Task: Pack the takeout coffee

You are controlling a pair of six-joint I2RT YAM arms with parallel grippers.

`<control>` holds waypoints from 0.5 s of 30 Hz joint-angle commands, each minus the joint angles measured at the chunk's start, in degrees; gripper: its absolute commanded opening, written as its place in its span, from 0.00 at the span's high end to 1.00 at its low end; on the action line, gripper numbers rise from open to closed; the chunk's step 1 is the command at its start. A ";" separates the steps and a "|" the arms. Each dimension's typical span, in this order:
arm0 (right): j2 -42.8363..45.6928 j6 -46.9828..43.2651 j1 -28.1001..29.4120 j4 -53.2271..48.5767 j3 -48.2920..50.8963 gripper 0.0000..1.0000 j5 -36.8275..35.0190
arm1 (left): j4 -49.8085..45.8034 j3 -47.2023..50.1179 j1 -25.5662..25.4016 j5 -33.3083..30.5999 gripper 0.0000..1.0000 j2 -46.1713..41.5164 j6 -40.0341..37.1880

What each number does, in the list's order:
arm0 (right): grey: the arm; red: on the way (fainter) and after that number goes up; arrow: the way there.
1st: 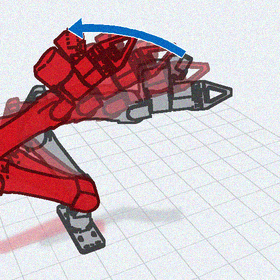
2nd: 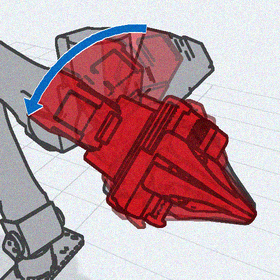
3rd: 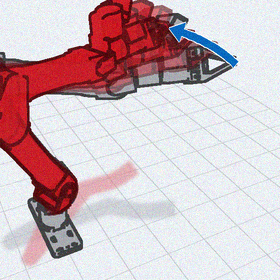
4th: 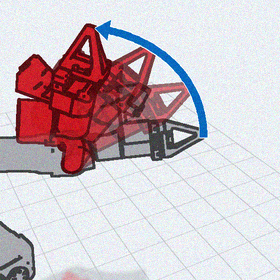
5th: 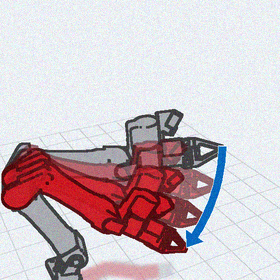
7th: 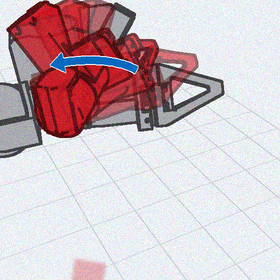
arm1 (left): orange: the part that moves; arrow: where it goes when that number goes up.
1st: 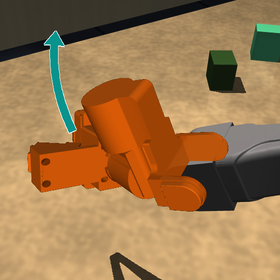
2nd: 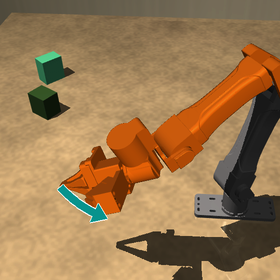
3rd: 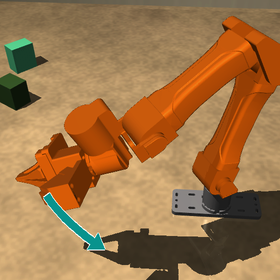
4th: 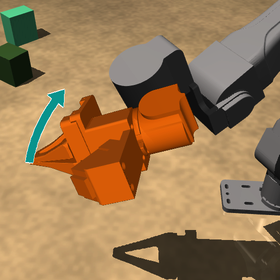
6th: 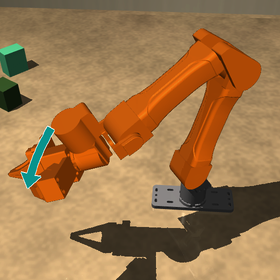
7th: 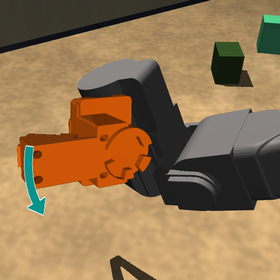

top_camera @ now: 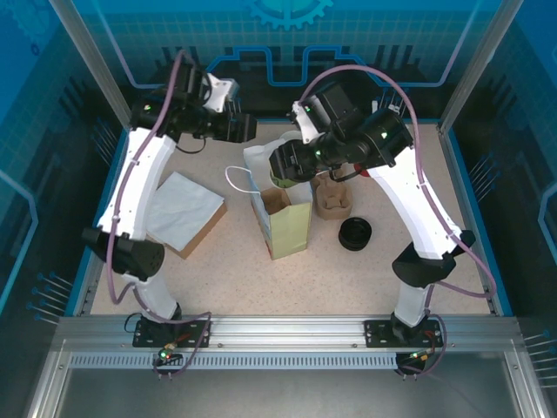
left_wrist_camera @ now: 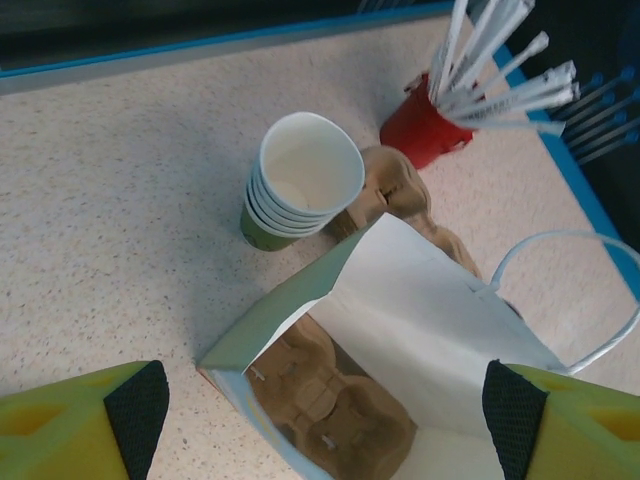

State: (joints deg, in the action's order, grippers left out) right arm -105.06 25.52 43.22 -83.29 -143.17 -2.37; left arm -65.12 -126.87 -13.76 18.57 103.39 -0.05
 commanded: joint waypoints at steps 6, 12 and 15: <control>0.98 0.78 1.16 0.82 2.77 0.18 0.66 | -8.33 -6.99 -3.46 0.68 0.14 8.69 -12.75; 1.84 0.94 1.16 1.37 4.65 0.18 0.71 | -10.11 -9.65 -4.16 -0.01 0.22 13.32 -14.57; 1.86 0.94 1.12 1.28 4.80 0.18 0.61 | -10.21 -10.08 -4.57 -0.83 0.33 14.46 -14.79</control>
State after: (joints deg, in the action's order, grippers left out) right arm -105.03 25.71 43.57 -82.85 -138.41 -2.37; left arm -73.23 -134.87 -17.58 18.06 116.73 -12.91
